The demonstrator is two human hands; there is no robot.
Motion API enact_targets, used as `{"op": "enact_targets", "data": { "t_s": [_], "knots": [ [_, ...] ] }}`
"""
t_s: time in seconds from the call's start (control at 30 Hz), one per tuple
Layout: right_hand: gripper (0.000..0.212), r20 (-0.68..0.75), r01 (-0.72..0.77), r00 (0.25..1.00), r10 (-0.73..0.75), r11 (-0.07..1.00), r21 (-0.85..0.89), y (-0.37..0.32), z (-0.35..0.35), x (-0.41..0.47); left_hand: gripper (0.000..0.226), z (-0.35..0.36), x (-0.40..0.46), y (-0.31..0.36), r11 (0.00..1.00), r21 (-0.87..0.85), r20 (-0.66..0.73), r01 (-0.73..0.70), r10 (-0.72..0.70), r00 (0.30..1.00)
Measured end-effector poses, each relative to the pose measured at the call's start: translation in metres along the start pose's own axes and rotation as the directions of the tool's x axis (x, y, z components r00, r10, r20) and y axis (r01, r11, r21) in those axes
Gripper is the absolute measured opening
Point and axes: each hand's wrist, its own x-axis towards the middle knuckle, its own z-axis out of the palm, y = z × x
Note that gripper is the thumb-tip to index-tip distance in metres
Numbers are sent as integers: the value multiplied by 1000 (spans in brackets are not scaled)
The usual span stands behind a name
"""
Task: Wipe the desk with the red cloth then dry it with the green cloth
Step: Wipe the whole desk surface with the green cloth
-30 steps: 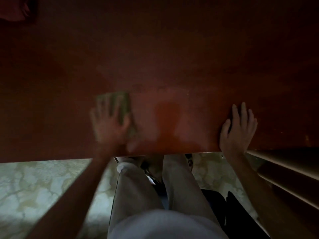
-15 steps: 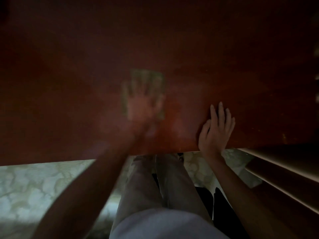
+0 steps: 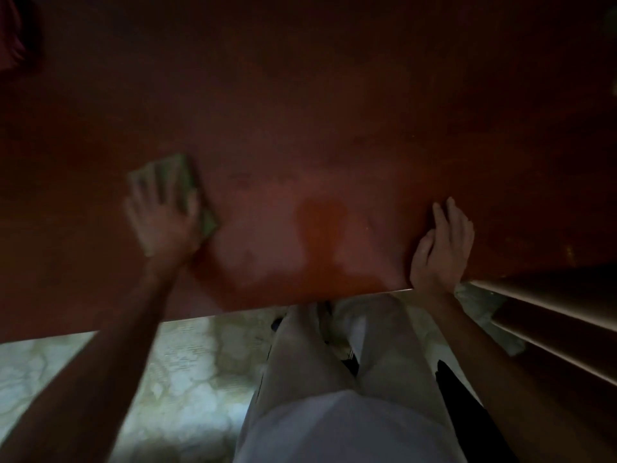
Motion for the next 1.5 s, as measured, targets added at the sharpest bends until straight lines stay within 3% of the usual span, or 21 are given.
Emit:
{"op": "enact_targets", "data": {
  "t_s": [0.13, 0.23, 0.3, 0.4, 0.5, 0.63, 0.7, 0.73, 0.8, 0.87, 1.0, 1.1, 1.17, 1.27, 1.37, 1.5],
  "knots": [
    [45, 17, 10, 1000, -10, 999, -46, -1, -1, -1, 59, -41, -37, -27, 953, -182, -128, 243, -268, 955],
    [46, 25, 3, 1000, -2, 998, -62, 0, -2, -2, 62, -40, -71, 19, 957, -172, -113, 233, -254, 961],
    [46, 39, 6, 999, -3, 997, -77, -2, -2, -2, 61, -31, -94, 65, 977, -178, -91, 117, -134, 987],
    [46, 55, -7, 998, 11, 997, -72, -2, -4, 0, 62, -26, -141, 165, 968, -147, -119, -203, 186, 975],
    [45, 77, -10, 997, 10, 1000, 1, -1, -6, 2, 66, -21, -198, 270, 834, -122, -47, -538, 537, 843],
    [46, 145, -91, 988, 53, 960, 264, 16, -22, 12, 58, -18, -201, 318, 698, -162, -37, -698, 702, 711],
    [45, 197, -11, 979, -50, 955, 298, 30, -36, 15, 59, -20, -181, 290, 721, -161, -57, -674, 675, 736],
    [46, 220, 31, 971, -99, 956, 292, 38, -42, 15, 59, -22, -169, 267, 780, -155, -65, -607, 605, 794],
    [47, 242, 68, 962, -129, 967, 247, 57, -52, 17, 62, -24, -143, 207, 914, -121, -80, -387, 380, 922],
    [48, 202, 33, 977, -68, 985, 170, 82, -63, 25, 63, -29, -119, 144, 981, -100, -77, -167, 160, 984],
    [48, -12, -188, 982, 188, 982, 0, 152, -94, 51, 60, -41, -91, 87, 967, -181, -82, 177, -194, 977],
    [51, -46, -437, 899, 435, 899, -22, 203, -117, 73, 61, -42, -93, 117, 926, -205, -88, 319, -341, 936],
    [51, 58, -535, 844, 533, 845, 20, 225, -126, 84, 61, -36, -101, 158, 923, -214, -92, 319, -344, 935],
    [48, 212, -616, 783, 585, 777, 129, 235, -128, 95, 60, -29, -123, 232, 963, -201, -95, 182, -204, 974],
    [47, 170, -608, 792, 586, 783, 130, 237, -124, 96, 59, -24, -155, 319, 984, -177, -103, -11, -8, 995],
    [45, 177, -613, 789, 589, 775, 156, 243, -123, 94, 58, -17, -202, 433, 955, -137, -85, -262, 253, 964]
  ]
}}
